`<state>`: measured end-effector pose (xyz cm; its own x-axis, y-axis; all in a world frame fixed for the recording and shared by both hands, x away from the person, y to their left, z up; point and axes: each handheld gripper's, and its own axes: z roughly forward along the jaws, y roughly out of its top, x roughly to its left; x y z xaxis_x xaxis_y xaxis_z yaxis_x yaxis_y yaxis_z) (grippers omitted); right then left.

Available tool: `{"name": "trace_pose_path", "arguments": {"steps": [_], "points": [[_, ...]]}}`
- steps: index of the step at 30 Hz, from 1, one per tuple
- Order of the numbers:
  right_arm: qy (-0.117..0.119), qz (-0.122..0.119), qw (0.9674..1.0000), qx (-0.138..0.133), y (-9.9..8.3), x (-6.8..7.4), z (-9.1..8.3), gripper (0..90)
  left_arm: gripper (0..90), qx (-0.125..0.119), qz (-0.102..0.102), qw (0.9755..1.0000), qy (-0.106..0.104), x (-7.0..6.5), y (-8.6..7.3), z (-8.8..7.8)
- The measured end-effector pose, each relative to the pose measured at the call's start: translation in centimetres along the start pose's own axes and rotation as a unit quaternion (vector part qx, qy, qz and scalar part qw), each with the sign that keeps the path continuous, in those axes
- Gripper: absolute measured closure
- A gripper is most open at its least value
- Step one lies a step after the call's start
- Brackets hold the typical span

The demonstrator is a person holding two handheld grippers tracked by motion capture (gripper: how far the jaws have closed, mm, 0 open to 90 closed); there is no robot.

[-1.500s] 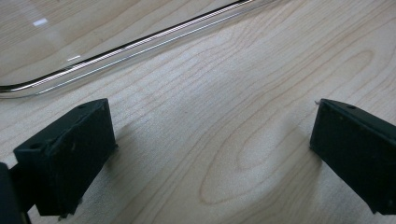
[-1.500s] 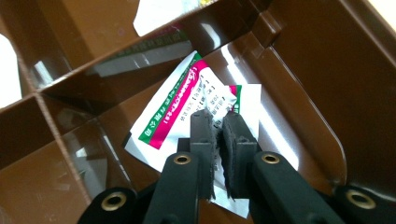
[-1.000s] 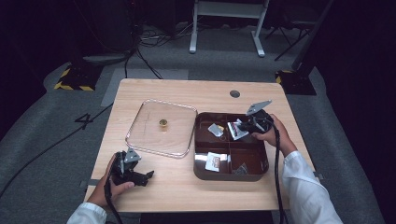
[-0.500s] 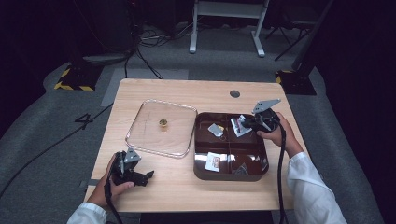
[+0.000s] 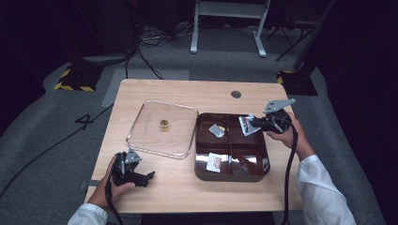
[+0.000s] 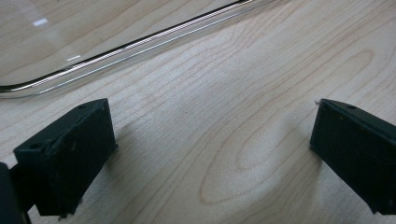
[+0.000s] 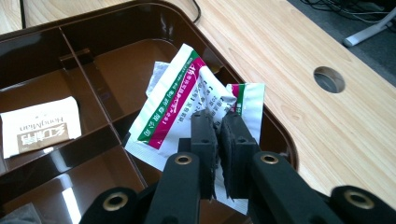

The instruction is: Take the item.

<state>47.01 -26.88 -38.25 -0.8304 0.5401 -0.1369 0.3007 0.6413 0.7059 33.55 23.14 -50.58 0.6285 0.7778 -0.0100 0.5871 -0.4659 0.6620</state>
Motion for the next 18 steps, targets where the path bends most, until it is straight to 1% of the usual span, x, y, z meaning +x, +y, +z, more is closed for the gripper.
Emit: {"name": "trace_pose_path", "arguments": {"steps": [4,8,16,18], "points": [[-0.005,0.001,1.0000,-0.005,-0.2,-0.2,-0.7,85.0,0.1,0.000,0.000,1.0000,0.000,0.0,0.0,0.0],[-0.007,-0.002,1.0000,-0.001,-0.5,-0.1,-1.0,85.2,0.1,0.000,0.000,1.0000,0.000,0.0,0.0,0.0],[-0.013,0.003,0.9999,-0.007,-1.5,-0.2,-2.1,85.2,0.1,0.000,0.000,1.0000,0.000,0.0,0.0,0.0],[-0.015,0.008,0.9998,-0.009,-1.9,-0.3,-2.7,85.2,0.1,0.000,0.000,1.0000,0.000,0.0,0.0,0.0]]}}
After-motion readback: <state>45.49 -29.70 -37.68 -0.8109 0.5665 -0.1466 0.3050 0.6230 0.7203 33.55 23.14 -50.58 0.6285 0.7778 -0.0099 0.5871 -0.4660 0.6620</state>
